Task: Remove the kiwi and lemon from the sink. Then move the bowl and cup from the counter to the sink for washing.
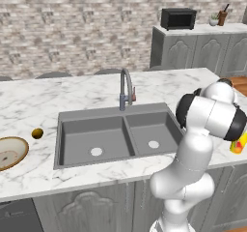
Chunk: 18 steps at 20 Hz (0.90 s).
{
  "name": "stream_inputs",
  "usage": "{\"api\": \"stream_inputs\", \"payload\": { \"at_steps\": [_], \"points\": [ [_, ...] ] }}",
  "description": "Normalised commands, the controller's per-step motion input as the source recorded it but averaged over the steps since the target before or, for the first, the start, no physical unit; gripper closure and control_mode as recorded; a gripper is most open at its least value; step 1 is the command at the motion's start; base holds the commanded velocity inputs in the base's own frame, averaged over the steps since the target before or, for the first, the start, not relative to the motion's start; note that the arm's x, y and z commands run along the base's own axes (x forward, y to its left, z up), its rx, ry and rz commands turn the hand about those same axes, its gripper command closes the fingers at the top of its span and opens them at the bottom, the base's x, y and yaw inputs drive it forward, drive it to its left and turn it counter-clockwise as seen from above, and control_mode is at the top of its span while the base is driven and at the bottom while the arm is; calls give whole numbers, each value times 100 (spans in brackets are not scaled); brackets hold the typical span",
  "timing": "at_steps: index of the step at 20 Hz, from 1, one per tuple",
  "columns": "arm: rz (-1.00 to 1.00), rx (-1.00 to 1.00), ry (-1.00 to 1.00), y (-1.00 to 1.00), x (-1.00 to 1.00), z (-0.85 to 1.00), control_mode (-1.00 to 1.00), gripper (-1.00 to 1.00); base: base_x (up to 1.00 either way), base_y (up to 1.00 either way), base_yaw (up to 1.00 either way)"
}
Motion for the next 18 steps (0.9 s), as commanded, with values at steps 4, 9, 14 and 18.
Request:
{"api": "stream_inputs", "payload": {
  "at_steps": [4, 9, 14, 18],
  "points": [
    [-2, 0, 16, 0, -2, 36, -100, -100, 0, 0, 0],
    [-2, 1, 25, -1, -4, 35, -100, -100, 0, 0, 0],
    [-1, 5, 24, -5, -9, 32, -100, -100, 0, 0, 0],
    [0, 17, 11, -8, -22, 25, -100, -100, 0, 0, 0]
  ]
}}
